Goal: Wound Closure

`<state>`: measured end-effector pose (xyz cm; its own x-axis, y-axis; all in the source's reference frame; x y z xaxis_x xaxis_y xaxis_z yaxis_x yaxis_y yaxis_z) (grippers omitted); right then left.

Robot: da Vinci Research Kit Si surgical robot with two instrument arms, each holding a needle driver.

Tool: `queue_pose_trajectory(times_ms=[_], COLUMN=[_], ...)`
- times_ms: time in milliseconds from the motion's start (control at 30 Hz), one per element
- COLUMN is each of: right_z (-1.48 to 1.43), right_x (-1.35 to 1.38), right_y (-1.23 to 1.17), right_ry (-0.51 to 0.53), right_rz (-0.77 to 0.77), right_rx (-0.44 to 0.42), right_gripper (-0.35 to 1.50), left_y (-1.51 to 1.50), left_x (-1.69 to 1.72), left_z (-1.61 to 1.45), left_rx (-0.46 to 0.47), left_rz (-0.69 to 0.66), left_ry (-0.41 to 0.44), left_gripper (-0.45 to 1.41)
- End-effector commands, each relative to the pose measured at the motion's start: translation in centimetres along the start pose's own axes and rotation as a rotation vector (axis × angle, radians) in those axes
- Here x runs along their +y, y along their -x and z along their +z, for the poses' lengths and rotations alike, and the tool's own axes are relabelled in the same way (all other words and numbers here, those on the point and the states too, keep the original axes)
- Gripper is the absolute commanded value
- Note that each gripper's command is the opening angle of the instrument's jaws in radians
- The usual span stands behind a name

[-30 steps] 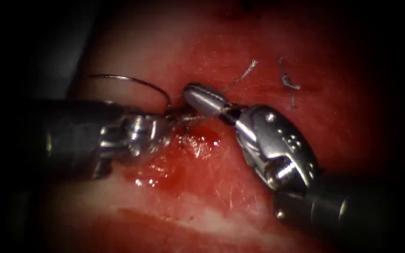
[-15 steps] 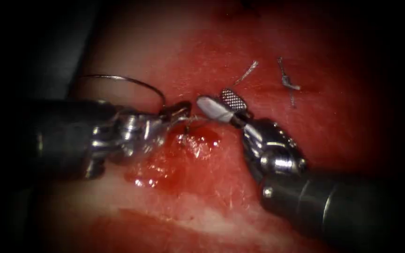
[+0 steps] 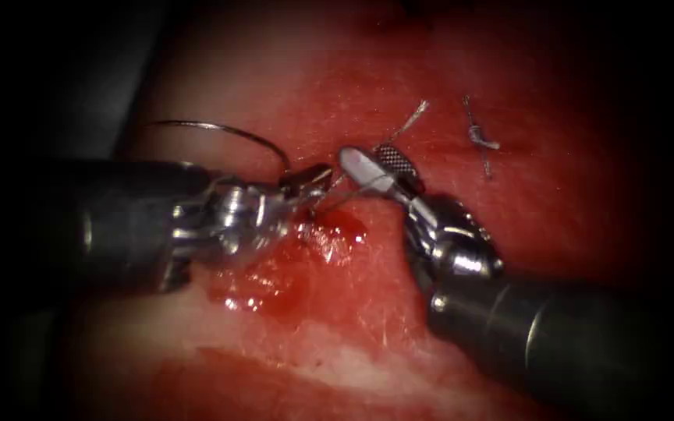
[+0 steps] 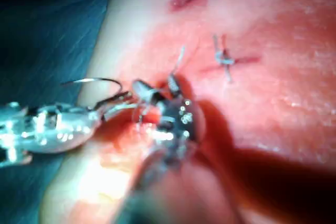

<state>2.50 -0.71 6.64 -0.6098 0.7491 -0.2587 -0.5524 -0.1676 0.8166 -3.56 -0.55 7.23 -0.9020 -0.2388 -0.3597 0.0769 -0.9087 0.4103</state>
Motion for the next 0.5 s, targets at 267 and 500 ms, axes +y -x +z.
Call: queue_pose_trajectory(times_ms=[267,500], right_z=[0.17,0.19], right_x=[0.24,0.23], right_y=[0.06,0.03], right_ry=[0.017,0.017], right_rz=[0.021,0.025], right_rx=[-0.006,-0.009], right_gripper=[0.73,0.31], left_y=[0.00,0.00], left_x=[0.02,0.02], left_z=[0.03,0.03], left_rx=[0.005,0.005], left_rz=[0.003,0.003], left_ry=[0.000,-0.001], left_gripper=[-0.45,-0.45])
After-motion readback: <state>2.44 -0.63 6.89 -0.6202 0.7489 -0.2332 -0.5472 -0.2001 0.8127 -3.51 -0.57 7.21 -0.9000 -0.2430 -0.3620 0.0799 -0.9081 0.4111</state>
